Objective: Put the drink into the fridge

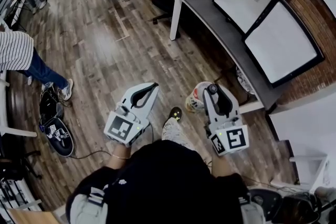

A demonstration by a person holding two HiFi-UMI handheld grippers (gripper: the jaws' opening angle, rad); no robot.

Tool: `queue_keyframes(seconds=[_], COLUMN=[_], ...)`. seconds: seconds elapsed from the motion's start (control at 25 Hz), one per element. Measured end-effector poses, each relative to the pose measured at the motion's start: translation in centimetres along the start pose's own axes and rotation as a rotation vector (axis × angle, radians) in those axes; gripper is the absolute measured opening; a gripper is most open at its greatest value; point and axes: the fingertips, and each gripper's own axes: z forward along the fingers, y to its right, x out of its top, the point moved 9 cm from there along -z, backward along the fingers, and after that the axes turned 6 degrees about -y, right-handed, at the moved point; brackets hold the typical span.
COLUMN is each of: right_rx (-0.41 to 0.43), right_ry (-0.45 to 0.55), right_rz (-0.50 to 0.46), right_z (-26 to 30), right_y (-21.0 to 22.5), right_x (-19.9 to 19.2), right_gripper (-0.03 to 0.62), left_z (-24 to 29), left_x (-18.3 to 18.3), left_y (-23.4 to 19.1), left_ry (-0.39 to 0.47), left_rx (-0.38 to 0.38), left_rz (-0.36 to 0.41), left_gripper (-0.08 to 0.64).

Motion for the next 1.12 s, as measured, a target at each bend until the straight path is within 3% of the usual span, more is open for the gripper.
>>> queue_keyframes(seconds=[0.44, 1.12], right_rx=[0.018, 0.028], right_ry=[0.022, 0.016], right_rz=[0.011, 0.02], right_z=[6.8, 17.2], right_y=[4.8, 16.3], right_x=[-0.2, -0.2], right_gripper=[0.137, 0.137], left_z=[5.2, 18.7], left_x=[0.6, 1.6], left_y=[-4.8, -10.8], left_ry=[0.003, -0.036], left_rx=[0.06, 0.043], left_rz=[0.018, 0.013], left_gripper=[-0.003, -0.003])
